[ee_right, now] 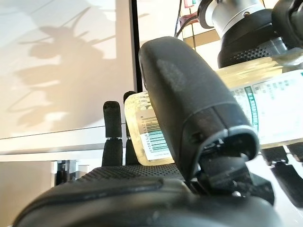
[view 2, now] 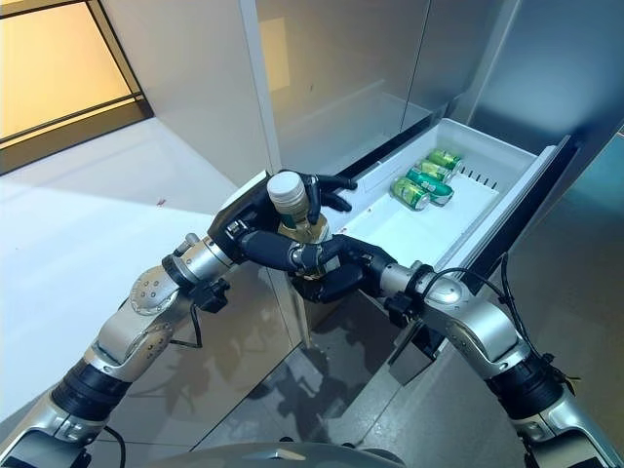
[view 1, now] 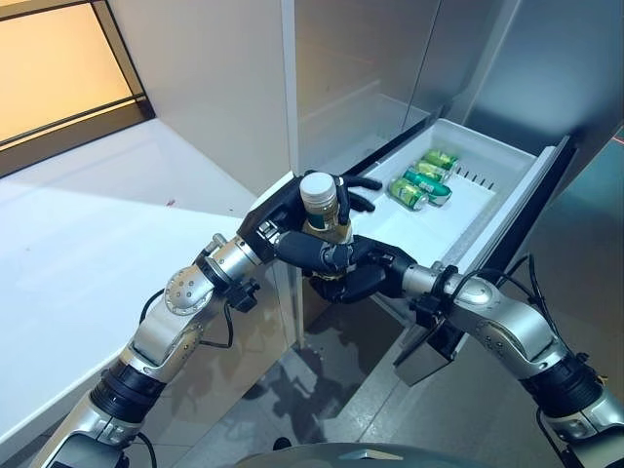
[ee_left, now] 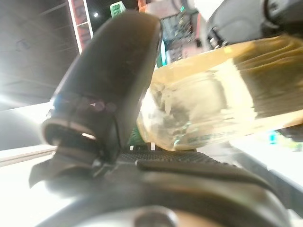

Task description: Put drinks into fridge and close the fridge

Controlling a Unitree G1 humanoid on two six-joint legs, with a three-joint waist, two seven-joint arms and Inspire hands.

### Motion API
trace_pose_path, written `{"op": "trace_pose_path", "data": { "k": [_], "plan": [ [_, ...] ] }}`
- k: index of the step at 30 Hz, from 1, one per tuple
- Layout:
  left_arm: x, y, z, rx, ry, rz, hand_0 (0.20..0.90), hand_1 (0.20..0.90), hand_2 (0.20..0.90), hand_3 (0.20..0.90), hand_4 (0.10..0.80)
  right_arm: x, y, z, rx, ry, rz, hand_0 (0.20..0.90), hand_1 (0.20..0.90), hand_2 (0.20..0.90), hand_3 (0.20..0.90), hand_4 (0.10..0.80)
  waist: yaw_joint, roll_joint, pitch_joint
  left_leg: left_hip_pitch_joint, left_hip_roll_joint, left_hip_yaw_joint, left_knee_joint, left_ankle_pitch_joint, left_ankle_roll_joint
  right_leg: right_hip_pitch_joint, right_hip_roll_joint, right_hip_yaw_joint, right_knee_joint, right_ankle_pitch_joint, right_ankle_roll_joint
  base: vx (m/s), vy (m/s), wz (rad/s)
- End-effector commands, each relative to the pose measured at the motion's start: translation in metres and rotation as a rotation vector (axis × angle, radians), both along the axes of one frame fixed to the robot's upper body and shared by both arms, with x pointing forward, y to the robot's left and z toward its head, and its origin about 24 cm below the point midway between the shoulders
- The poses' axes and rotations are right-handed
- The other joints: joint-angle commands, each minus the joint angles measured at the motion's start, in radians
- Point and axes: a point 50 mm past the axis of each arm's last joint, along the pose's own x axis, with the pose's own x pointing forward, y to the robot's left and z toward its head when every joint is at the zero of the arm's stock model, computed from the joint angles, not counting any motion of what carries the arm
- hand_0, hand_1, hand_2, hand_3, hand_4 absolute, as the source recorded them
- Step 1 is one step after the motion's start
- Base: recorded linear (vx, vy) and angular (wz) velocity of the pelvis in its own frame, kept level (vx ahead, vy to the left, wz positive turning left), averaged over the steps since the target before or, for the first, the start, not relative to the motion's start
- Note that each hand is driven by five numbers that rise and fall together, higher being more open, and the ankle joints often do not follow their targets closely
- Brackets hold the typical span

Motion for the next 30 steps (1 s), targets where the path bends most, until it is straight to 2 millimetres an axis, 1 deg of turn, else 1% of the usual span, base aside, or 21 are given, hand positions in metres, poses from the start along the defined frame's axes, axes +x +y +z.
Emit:
{"op": "trace_pose_path", "data": {
  "k": [1,6,10,11,12,13,14,15,16,18,19,20,22,23,24,27,28,30],
  "plan": [
    [-0.016,0.007,0.068,-0.354,-0.4,-0.01,0.9,0.9,0.9,0.9,0.8,0.025,0.0,0.072,0.225,-0.299,-0.088,0.3,0.3,0.3,0.2,0.1,0.024,-0.011,-0.084,0.001,0.007,-0.011,0.001,-0.057,-0.001,-0.039,-0.005,-0.062,0.028,0.04,0.045,-0.004,-0.014,0.03],
    [-0.016,0.011,0.069,-0.43,-0.377,0.007,0.9,0.9,0.9,0.9,0.8,0.037,-0.017,0.082,0.264,-0.346,-0.239,0.3,0.3,0.3,0.2,0.1,0.033,-0.015,-0.085,0.0,0.007,-0.028,0.001,-0.058,-0.006,-0.035,-0.005,-0.072,0.027,0.038,0.041,-0.003,-0.004,0.04],
    [-0.01,0.012,0.062,-0.468,-0.281,-0.008,0.9,0.9,0.9,0.9,0.8,0.045,-0.035,0.097,0.267,-0.463,-0.371,0.3,0.3,0.3,0.2,0.1,0.037,-0.014,-0.085,-0.001,0.006,-0.034,0.001,-0.061,-0.006,-0.033,-0.005,-0.077,0.023,0.038,0.04,0.0,0.006,0.07],
    [-0.008,0.012,0.059,-0.477,-0.249,-0.021,0.9,0.9,0.9,0.9,0.8,0.046,-0.041,0.1,0.266,-0.5,-0.416,0.3,0.3,0.3,0.2,0.1,0.038,-0.013,-0.085,-0.001,0.006,-0.035,0.001,-0.062,-0.007,-0.033,-0.005,-0.078,0.022,0.038,0.04,-0.004,0.012,0.09],
    [-0.006,0.011,0.054,-0.496,-0.191,-0.06,0.9,0.9,0.9,0.9,0.8,0.049,-0.051,0.106,0.264,-0.534,-0.477,0.3,0.3,0.3,0.2,0.1,0.04,-0.012,-0.084,-0.001,0.006,-0.037,0.001,-0.064,-0.007,-0.032,-0.005,-0.08,0.022,0.038,0.041,-0.009,0.015,0.12],
    [-0.006,0.01,0.05,-0.507,-0.151,-0.095,0.9,0.9,0.9,0.9,0.8,0.051,-0.056,0.108,0.274,-0.542,-0.515,0.3,0.3,0.3,0.2,0.1,0.041,-0.011,-0.083,-0.002,0.006,-0.036,0.001,-0.064,-0.007,-0.033,-0.006,-0.08,0.022,0.038,0.041,-0.008,0.011,0.11],
    [-0.006,0.01,0.05,-0.507,-0.151,-0.095,0.9,0.9,0.9,0.9,0.8,0.051,-0.056,0.108,0.274,-0.542,-0.515,0.3,0.3,0.3,0.2,0.1,0.041,-0.011,-0.083,-0.002,0.006,-0.036,0.001,-0.064,-0.007,-0.033,-0.006,-0.08,0.022,0.038,0.041,-0.023,0.022,0.09],
    [-0.005,0.003,0.04,-0.52,-0.059,-0.169,0.9,0.9,0.9,0.9,0.8,0.053,-0.068,0.11,0.277,-0.567,-0.6,0.3,0.3,0.3,0.2,0.1,0.043,-0.009,-0.081,-0.003,0.008,-0.033,0.001,-0.065,-0.006,-0.034,-0.007,-0.084,0.023,0.038,0.04,-0.02,0.021,0.05],
    [-0.005,0.002,0.038,-0.52,-0.039,-0.184,0.9,0.9,0.9,0.9,0.8,0.054,-0.07,0.11,0.279,-0.567,-0.617,0.3,0.3,0.3,0.2,0.1,0.043,-0.008,-0.08,-0.004,0.008,-0.033,0.001,-0.065,-0.006,-0.034,-0.007,-0.084,0.023,0.038,0.04,-0.024,0.029,0.03],
    [-0.005,-0.006,0.027,-0.495,0.042,-0.241,0.9,0.9,0.9,0.9,0.8,0.056,-0.082,0.111,0.286,-0.572,-0.693,0.3,0.3,0.3,0.2,0.1,0.046,-0.006,-0.08,-0.004,0.008,-0.032,0.001,-0.066,-0.005,-0.034,-0.008,-0.086,0.022,0.039,0.039,0.0,0.0,0.0],
    [-0.005,-0.007,0.025,-0.49,0.065,-0.255,0.9,0.9,0.9,0.9,0.8,0.056,-0.084,0.111,0.287,-0.571,-0.705,0.3,0.3,0.3,0.2,0.1,0.046,-0.006,-0.08,-0.004,0.008,-0.032,0.001,-0.066,-0.005,-0.034,-0.008,-0.087,0.022,0.039,0.039,0.0,0.0,0.0],
    [-0.006,-0.013,0.014,-0.471,0.15,-0.308,0.9,0.9,0.9,0.9,0.8,0.059,-0.095,0.114,0.294,-0.579,-0.76,0.3,0.3,0.3,0.2,0.1,0.05,-0.003,-0.077,-0.004,0.008,-0.032,0.001,-0.065,-0.005,-0.033,-0.009,-0.088,0.021,0.04,0.038,0.0,0.0,0.0],
    [-0.007,-0.02,-0.003,-0.459,0.281,-0.371,0.9,0.9,0.9,0.9,0.8,0.062,-0.108,0.119,0.306,-0.589,-0.828,0.3,0.3,0.3,0.2,0.1,0.054,-0.001,-0.077,-0.004,0.008,-0.031,0.001,-0.066,-0.005,-0.031,-0.01,-0.092,0.018,0.041,0.039,0.0,0.008,0.02],
    [-0.008,-0.022,-0.007,-0.454,0.315,-0.389,0.9,0.9,0.9,0.9,0.8,0.063,-0.112,0.12,0.307,-0.596,-0.846,0.3,0.3,0.3,0.2,0.1,0.055,0.001,-0.076,-0.004,0.008,-0.032,0.001,-0.067,-0.005,-0.031,-0.01,-0.093,0.018,0.041,0.039,0.001,0.01,0.05],
    [-0.008,-0.022,-0.007,-0.454,0.315,-0.389,0.9,0.9,0.9,0.9,0.8,0.063,-0.112,0.12,0.307,-0.596,-0.846,0.3,0.3,0.3,0.2,0.1,0.055,0.001,-0.076,-0.004,0.008,-0.032,0.001,-0.067,-0.005,-0.031,-0.01,-0.093,0.018,0.041,0.039,0.005,0.014,0.04],
    [-0.019,-0.034,-0.045,-0.467,0.591,-0.485,0.9,0.9,0.9,0.9,0.8,0.068,-0.137,0.132,0.323,-0.632,-0.956,0.3,0.3,0.3,0.2,0.1,0.064,0.009,-0.074,-0.003,0.007,-0.032,0.001,-0.066,-0.006,-0.029,-0.011,-0.096,0.015,0.043,0.04,0.0,0.0,0.0],
    [-0.023,-0.033,-0.06,-0.476,0.68,-0.471,0.9,0.9,0.9,0.9,0.8,0.069,-0.147,0.138,0.33,-0.643,-1.002,0.3,0.3,0.3,0.2,0.1,0.071,0.011,-0.074,-0.003,0.006,-0.033,0.001,-0.065,-0.007,-0.027,-0.012,-0.1,0.014,0.042,0.04,0.014,0.031,0.02],
    [-0.03,-0.031,-0.086,-0.471,0.799,-0.432,0.9,0.9,0.9,0.9,0.8,0.072,-0.163,0.148,0.318,-0.652,-1.06,0.3,0.3,0.3,0.2,0.1,0.08,0.015,-0.073,-0.004,0.006,-0.034,0.001,-0.063,-0.009,-0.027,-0.014,-0.106,0.014,0.042,0.041,0.016,0.031,0.09]
  ]
}}
